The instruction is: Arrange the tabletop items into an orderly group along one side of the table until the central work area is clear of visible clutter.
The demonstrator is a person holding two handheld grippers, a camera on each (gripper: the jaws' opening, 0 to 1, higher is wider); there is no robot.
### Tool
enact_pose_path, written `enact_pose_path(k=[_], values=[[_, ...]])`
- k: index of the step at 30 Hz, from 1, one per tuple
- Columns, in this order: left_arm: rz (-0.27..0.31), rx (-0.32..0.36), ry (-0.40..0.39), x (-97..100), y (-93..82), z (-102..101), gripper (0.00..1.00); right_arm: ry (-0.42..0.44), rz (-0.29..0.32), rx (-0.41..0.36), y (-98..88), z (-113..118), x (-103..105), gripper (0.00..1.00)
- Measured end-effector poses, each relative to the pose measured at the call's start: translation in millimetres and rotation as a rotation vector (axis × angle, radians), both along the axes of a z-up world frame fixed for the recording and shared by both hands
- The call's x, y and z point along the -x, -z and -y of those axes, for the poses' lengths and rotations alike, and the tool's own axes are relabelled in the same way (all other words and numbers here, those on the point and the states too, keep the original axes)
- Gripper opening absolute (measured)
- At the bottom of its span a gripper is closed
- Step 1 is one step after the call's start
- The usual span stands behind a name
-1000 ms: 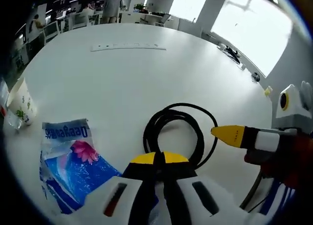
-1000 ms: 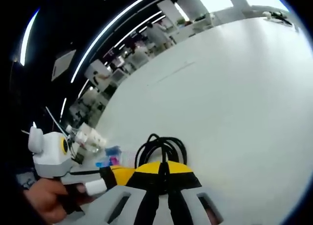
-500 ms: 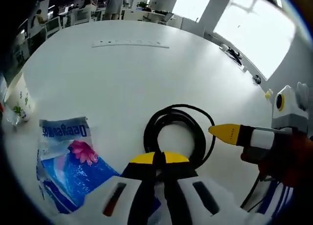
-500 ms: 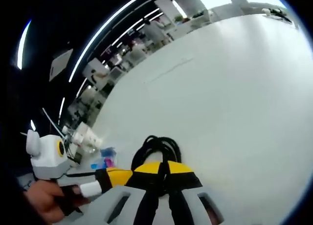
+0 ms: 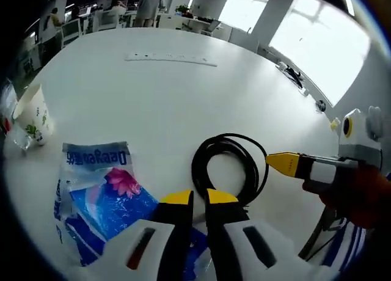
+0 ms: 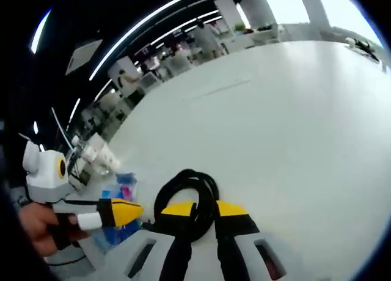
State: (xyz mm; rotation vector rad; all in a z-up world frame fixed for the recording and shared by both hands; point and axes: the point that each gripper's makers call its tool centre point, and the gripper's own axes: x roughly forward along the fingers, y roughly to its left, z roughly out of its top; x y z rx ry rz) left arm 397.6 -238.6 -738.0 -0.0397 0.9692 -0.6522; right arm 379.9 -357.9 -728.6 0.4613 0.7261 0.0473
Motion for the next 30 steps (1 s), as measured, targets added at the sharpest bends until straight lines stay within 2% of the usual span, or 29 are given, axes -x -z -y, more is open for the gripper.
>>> enact_pose_path(k=[9,21,30], values=[[0.016,0.023,-0.041,6.9,-13.4,-20.1,0.05,0.048,0.024,0.001,-2.2,9.6,6.3,0.12],[0.014,0.027,-0.082,19.0,-15.4,-47.5,0.05,-0.02,0.028,0.067,-8.5,-12.3,16.2,0.14],[0.023,0.031,-0.093,21.9,-20.0,-61.7,0.06,-0.03,0.043,0.07,-12.7,-16.8,13.7,0.14]])
